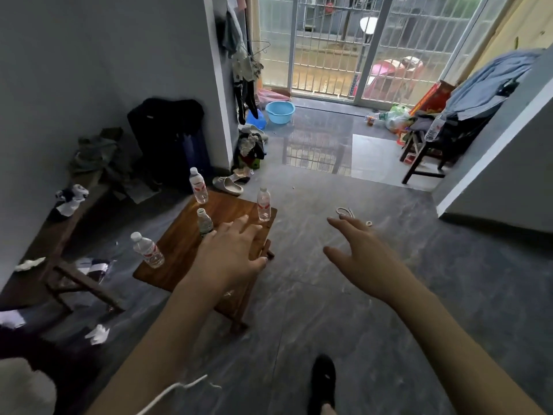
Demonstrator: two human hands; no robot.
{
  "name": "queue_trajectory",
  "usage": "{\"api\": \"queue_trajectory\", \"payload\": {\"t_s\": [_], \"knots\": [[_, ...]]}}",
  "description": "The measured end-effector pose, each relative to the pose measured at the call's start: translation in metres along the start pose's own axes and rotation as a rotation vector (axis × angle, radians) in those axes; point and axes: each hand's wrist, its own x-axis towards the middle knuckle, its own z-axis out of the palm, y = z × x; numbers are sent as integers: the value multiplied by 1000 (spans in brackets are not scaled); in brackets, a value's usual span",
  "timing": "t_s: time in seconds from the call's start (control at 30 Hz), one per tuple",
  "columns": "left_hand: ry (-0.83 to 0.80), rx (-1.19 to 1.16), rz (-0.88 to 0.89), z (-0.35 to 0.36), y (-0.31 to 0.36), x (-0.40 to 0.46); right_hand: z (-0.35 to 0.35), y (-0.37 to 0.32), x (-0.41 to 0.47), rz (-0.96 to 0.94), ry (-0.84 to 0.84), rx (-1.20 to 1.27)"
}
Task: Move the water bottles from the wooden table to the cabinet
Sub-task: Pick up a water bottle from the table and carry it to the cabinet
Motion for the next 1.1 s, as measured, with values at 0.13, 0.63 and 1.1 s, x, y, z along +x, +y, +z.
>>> {"api": "queue_trajectory", "payload": {"t_s": [0.13, 0.63, 1.1], "knots": [[0, -24, -102, -3, 10, 47, -9, 33, 60, -48, -60, 1], [-28, -231, -683, 22, -39, 87, 43, -7, 270, -527, -404, 163], [-77, -398, -839, 62, -112, 113, 134, -84, 330, -591, -577, 286]]}}
